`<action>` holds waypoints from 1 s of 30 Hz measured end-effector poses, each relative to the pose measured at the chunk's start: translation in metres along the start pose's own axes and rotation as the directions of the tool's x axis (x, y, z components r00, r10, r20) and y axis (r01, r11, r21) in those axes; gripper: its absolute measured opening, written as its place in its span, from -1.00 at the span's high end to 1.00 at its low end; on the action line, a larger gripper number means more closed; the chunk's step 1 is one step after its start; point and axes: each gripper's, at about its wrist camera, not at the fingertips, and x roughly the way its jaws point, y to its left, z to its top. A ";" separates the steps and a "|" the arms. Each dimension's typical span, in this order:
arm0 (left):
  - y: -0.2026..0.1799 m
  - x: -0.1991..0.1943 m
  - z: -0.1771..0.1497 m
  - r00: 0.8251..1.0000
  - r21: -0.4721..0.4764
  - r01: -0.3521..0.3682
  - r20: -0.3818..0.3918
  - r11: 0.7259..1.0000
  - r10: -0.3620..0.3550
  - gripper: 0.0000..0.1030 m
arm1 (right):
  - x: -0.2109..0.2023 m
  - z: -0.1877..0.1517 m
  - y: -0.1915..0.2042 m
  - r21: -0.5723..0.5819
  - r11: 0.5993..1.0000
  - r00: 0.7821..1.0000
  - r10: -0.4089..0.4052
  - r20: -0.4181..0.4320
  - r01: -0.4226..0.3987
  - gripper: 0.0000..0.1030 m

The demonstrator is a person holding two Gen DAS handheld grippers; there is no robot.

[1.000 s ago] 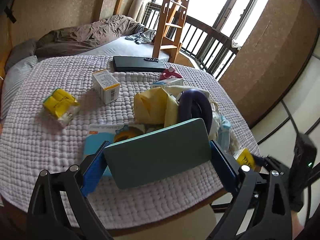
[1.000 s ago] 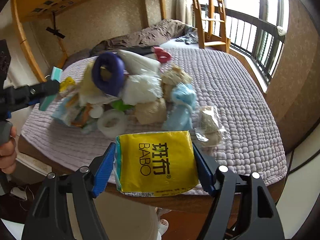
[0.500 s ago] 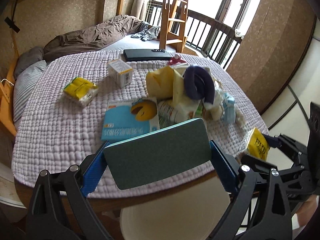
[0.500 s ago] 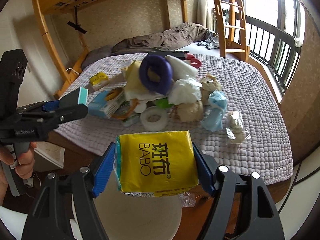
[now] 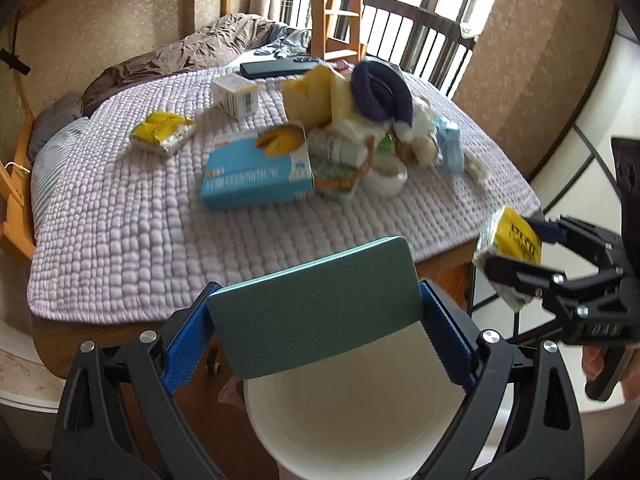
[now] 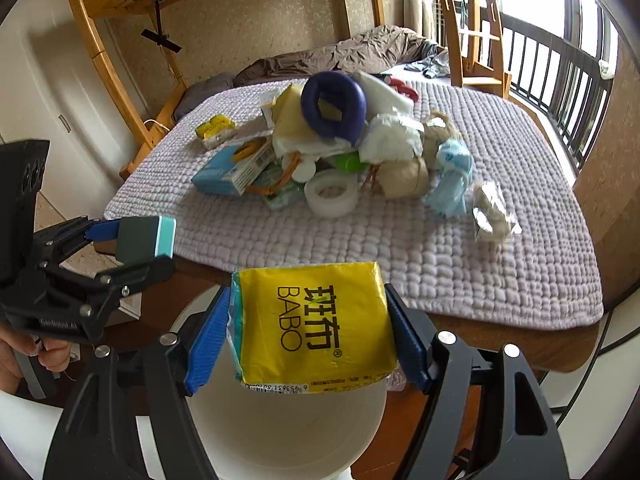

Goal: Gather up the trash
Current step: 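Carry the sponge in the left gripper over the white bucket while the right gripper carries the tissue pack there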

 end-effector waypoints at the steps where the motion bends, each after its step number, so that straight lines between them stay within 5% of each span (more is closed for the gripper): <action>1: -0.001 0.000 -0.004 1.000 0.008 -0.002 -0.007 1.000 0.002 -0.88 | 0.001 -0.001 0.000 0.002 1.000 1.000 0.002 -0.004 -0.002 -0.40; 30: -0.007 0.034 -0.051 0.989 0.055 -0.012 -0.149 0.998 0.020 -0.88 | 0.043 -0.039 0.002 0.044 0.999 0.991 0.011 -0.136 -0.005 -0.40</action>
